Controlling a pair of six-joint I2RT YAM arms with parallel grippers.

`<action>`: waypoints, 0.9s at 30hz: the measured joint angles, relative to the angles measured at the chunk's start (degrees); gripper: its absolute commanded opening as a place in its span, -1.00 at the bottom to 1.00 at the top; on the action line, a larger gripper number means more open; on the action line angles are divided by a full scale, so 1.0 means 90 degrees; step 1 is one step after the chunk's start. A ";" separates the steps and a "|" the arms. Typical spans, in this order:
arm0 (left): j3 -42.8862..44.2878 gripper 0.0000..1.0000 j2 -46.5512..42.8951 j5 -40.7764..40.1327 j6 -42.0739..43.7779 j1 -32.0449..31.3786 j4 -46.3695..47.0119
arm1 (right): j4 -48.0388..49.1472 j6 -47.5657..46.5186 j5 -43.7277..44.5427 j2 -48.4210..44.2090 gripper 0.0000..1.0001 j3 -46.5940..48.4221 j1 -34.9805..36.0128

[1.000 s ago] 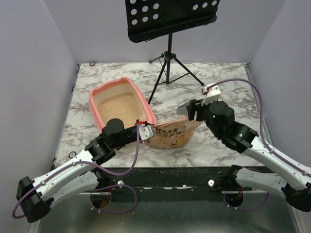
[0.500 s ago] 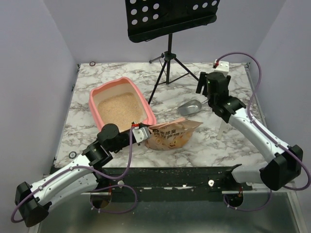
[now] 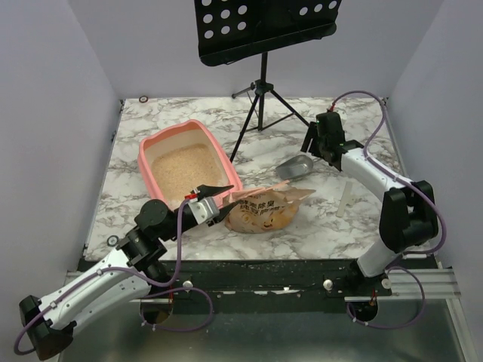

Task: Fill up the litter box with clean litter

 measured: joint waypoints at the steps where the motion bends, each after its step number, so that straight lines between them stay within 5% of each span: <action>1: 0.0000 0.04 -0.0080 -0.0005 0.0000 0.0000 0.0002 | 0.0000 0.0019 -0.0134 0.0107 0.47 0.0000 0.0000; 27: -0.0058 0.10 -0.0923 -0.1727 0.0015 -0.0002 0.0350 | -0.0185 0.0136 -0.0605 0.0818 0.29 -0.0250 0.0029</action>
